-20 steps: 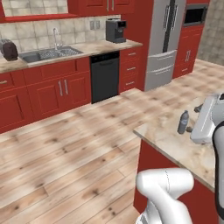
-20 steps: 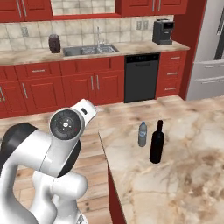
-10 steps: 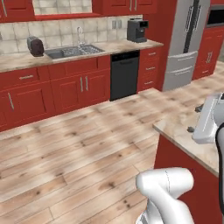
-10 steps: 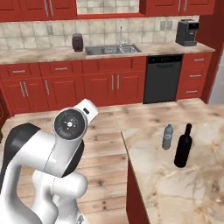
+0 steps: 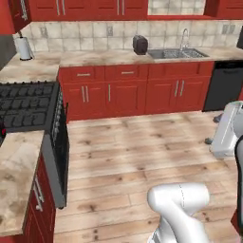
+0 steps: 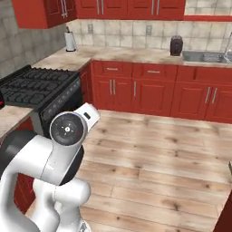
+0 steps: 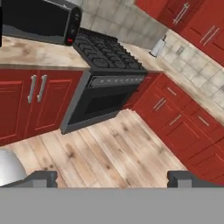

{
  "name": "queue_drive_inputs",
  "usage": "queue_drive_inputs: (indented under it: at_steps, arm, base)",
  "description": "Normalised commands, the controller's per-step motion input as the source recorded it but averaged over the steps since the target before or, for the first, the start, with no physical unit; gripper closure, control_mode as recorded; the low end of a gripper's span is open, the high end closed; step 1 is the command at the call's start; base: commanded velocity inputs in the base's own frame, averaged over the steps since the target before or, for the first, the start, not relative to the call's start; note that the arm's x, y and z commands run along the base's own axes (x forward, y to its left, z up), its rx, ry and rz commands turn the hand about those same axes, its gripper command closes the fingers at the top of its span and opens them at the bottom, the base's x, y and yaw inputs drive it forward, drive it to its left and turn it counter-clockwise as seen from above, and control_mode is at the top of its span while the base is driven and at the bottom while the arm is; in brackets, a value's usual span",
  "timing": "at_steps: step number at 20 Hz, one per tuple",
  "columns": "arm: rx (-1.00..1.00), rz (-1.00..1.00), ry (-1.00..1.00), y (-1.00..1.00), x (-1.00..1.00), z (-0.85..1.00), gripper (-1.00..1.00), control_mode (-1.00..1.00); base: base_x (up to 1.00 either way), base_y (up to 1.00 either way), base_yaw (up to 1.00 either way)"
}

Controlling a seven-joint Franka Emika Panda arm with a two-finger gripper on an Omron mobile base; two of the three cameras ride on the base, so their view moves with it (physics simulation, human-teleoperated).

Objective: Move the drinks to the dining counter.

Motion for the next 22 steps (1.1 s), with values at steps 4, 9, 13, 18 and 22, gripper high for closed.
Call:
queue_drive_inputs:
  at_steps: [4, 9, 13, 18, 22]
  arm:
    - [0.0, 0.0, 0.0, 0.0, 0.0, 0.0, -1.0, 1.0]
    - [0.0, 0.0, 0.0, 0.0, 0.0, 0.0, -1.0, 1.0]
    - [0.0, 0.0, 0.0, 0.0, 0.0, 0.0, -1.0, 1.0]
    - [0.0, 0.0, 0.0, 0.0, 0.0, 0.0, -1.0, 1.0]
    - [0.0, 0.0, 0.0, 0.0, 0.0, 0.0, -1.0, 1.0]
  base:
    - [0.09, 0.47, 0.83]
    - [0.23, 0.22, 0.87]
    - [0.25, 0.07, 0.89]
    - [0.39, -0.01, 0.8]
    - [0.49, -0.18, 0.67]
